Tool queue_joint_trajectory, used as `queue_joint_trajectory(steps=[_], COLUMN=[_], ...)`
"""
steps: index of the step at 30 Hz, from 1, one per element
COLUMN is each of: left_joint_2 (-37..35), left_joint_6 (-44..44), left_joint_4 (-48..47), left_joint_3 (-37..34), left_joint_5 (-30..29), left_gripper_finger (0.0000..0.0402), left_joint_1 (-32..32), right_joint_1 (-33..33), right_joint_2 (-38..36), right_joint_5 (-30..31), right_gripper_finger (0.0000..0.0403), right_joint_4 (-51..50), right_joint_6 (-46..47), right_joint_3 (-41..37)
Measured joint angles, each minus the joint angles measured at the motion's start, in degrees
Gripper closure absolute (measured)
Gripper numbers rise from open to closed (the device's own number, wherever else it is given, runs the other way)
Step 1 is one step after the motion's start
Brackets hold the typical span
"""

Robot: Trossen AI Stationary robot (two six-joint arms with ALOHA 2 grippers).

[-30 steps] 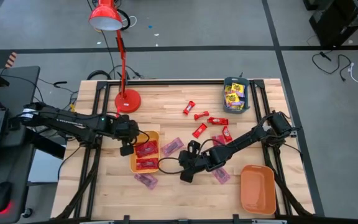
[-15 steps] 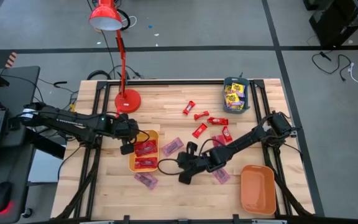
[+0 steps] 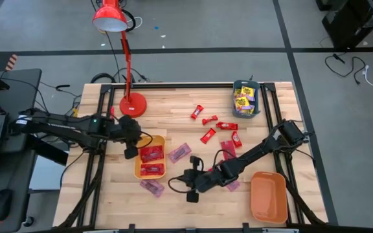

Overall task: Sort candy
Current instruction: Put the red candy pack into the yellow bin

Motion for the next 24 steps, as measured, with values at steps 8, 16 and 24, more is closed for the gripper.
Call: queue_joint_trajectory(steps=[8,16,24], left_joint_2=[-7.2,-13.7,-17.2], left_joint_6=[0.8,4.2,4.1], left_joint_4=[5.2,12.5,11.7], left_joint_3=[0.0,0.0,0.0], left_joint_5=[2.1,9.1,10.0], left_gripper_finger=[0.0383,0.0383,0.0383], left_joint_1=[-1.7,-6.6,-11.8], right_joint_1=[1.4,1.9,1.4], right_joint_2=[2.5,9.3,15.5], right_joint_5=[0.2,0.0,0.0], right_gripper_finger=[0.0403,0.0403,0.0395], right_joint_4=[8.7,16.2,15.9], right_joint_6=[6.6,11.9,12.2], right_joint_3=[0.1,1.7,8.5])
